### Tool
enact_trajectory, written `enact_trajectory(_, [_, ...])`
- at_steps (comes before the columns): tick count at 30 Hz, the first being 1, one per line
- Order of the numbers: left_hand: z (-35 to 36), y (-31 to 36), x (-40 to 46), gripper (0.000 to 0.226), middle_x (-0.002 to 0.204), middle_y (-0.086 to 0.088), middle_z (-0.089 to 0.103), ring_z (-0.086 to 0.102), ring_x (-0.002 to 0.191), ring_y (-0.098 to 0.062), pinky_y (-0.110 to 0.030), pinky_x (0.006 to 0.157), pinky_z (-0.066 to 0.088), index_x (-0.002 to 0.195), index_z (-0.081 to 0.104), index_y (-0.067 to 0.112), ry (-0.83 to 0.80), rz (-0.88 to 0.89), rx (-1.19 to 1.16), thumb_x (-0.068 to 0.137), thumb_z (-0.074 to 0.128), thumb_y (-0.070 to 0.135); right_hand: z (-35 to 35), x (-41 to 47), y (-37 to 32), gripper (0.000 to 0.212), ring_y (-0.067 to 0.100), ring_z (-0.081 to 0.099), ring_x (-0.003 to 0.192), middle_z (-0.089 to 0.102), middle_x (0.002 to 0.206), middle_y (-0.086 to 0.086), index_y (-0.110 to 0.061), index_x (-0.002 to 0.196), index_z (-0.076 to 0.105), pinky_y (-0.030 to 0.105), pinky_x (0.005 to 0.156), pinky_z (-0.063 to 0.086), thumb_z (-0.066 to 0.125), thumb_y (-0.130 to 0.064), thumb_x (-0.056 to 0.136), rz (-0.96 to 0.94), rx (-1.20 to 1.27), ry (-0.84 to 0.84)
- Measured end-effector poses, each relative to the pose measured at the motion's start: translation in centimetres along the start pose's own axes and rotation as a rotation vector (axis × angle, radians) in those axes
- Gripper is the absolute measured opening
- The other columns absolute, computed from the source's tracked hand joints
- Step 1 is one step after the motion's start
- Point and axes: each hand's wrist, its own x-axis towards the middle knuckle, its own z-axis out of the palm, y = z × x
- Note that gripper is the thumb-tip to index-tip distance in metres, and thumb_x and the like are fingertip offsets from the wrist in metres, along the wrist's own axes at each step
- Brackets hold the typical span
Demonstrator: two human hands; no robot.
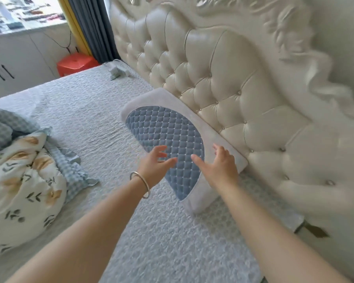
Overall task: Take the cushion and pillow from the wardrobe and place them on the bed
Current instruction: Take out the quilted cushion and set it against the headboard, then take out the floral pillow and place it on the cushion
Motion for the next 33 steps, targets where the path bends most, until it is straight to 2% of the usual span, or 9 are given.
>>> enact_trajectory(2, [0.2,1.0,-3.4,0.054,0.118,0.002,0.057,0.059,0.095,-0.014,-0.021,0.066,0.049,0.133,0.046,0.020,-0.061,0.058,0.035,0.085,0.065,0.036,-2.3,-4.3,0.7,0.082,0.026,0.044,0.123,0.047,0.137,0.008,-0.015,0.137,0.037,0.040,0.096,0.040,0.056,-0.066,0.075,0.074,0.031,0.061])
enact_trajectory(5, [1.4,2.5,-8.0,0.059,0.122,-0.002,0.058,0.060,0.102,-0.018,-0.038,0.086,0.054,0.134,0.044,0.022,-0.177,0.118,0.076,0.083,0.065,0.043,-5.1,-11.2,2.5,0.083,0.025,0.043,0.125,0.046,0.139,0.007,-0.016,0.138,0.035,0.039,0.097,0.041,0.057,-0.064,0.075,0.153,0.043,0.101])
enact_trajectory(7, [2.7,4.1,-10.6,0.063,0.123,-0.002,0.058,0.059,0.105,-0.019,-0.041,0.092,0.051,0.135,0.043,0.022,-0.236,0.169,0.104,0.081,0.065,0.047,-7.5,-15.3,4.0,0.084,0.024,0.040,0.127,0.043,0.141,0.005,-0.017,0.140,0.032,0.038,0.098,0.039,0.055,-0.066,0.076,0.192,0.015,0.148])
enact_trajectory(10, [5.0,6.1,-14.6,0.064,0.123,-0.001,0.055,0.055,0.102,-0.016,-0.035,0.087,0.052,0.137,0.040,0.021,-0.291,0.226,0.116,0.083,0.065,0.045,-10.8,-21.1,6.9,0.085,0.023,0.037,0.128,0.040,0.143,0.004,-0.017,0.142,0.030,0.037,0.098,0.037,0.053,-0.066,0.077,0.281,0.011,0.223])
enact_trajectory(15, [7.7,8.9,-22.6,0.060,0.127,-0.007,0.056,0.051,0.099,-0.015,-0.029,0.078,0.043,0.137,0.039,0.019,-0.340,0.336,0.115,0.087,0.058,0.046,-15.8,-31.2,10.6,0.082,0.024,0.037,0.127,0.042,0.141,0.003,-0.017,0.141,0.031,0.037,0.100,0.036,0.051,-0.066,0.078,0.413,-0.014,0.336])
enact_trajectory(20, [8.2,8.6,-32.1,0.069,0.114,0.001,0.054,0.054,0.109,-0.020,-0.039,0.094,0.047,0.136,0.039,0.019,-0.397,0.464,0.087,0.082,0.057,0.057,-18.1,-41.8,12.0,0.083,0.025,0.040,0.124,0.044,0.138,0.005,-0.017,0.140,0.032,0.040,0.098,0.037,0.051,-0.067,0.077,0.473,-0.034,0.451])
enact_trajectory(25, [6.3,7.1,-41.3,0.095,0.116,-0.001,0.053,0.055,0.108,-0.022,-0.047,0.093,0.050,0.136,0.037,0.020,-0.478,0.509,0.096,0.064,0.050,0.081,-18.1,-51.2,10.8,0.082,0.023,0.037,0.128,0.041,0.142,0.003,-0.018,0.142,0.030,0.038,0.098,0.036,0.051,-0.066,0.078,0.540,-0.008,0.475])
enact_trajectory(29, [4.4,5.4,-47.5,0.076,0.116,0.003,0.051,0.052,0.106,-0.017,-0.040,0.093,0.047,0.138,0.036,0.020,-0.503,0.631,0.174,0.080,0.052,0.066,-16.8,-58.3,8.6,0.083,0.024,0.035,0.130,0.040,0.142,0.004,-0.017,0.142,0.029,0.040,0.102,0.036,0.052,-0.065,0.078,0.585,0.023,0.504])
enact_trajectory(33, [2.2,3.0,-52.3,0.069,0.116,0.003,0.050,0.051,0.106,-0.016,-0.035,0.091,0.044,0.138,0.036,0.019,-0.518,0.712,0.173,0.084,0.054,0.058,-14.9,-64.9,5.7,0.082,0.024,0.035,0.128,0.041,0.141,0.004,-0.017,0.142,0.030,0.040,0.101,0.037,0.051,-0.065,0.079,0.611,0.012,0.575])
